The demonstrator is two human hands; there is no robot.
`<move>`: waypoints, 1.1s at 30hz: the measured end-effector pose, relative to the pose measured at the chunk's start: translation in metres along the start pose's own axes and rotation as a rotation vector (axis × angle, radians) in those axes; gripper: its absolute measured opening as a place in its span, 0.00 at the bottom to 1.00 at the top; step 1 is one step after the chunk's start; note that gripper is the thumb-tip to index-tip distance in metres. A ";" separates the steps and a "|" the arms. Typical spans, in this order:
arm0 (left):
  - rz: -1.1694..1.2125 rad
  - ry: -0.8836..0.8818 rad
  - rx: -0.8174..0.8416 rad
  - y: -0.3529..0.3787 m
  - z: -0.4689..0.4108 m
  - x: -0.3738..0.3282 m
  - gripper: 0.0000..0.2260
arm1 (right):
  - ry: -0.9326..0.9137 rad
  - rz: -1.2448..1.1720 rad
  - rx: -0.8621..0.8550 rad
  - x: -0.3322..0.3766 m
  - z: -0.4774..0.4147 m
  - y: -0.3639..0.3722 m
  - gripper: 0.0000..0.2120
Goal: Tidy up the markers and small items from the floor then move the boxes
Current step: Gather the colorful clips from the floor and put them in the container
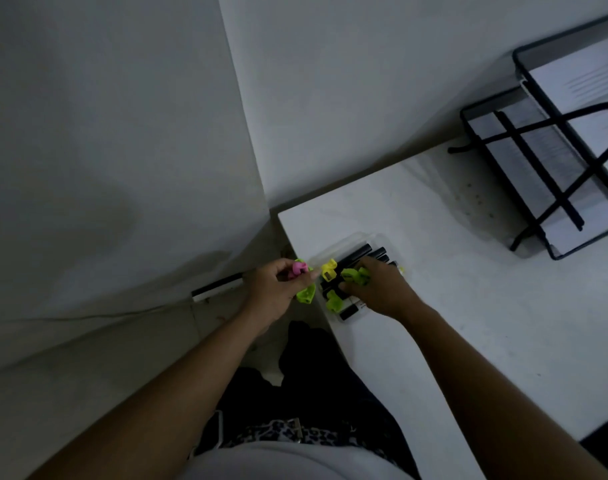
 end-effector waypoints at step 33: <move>-0.051 0.052 0.022 0.022 0.006 0.000 0.06 | -0.238 -0.070 -0.124 -0.026 0.000 0.000 0.14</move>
Point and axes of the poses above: each hand's wrist, its own z-axis away from the middle knuckle, its own y-axis out of the palm, x = y × z, the point moved 1 cm from there along -z, towards the middle knuckle, and after that the axes turned 7 degrees about y, right-handed, at the moved point
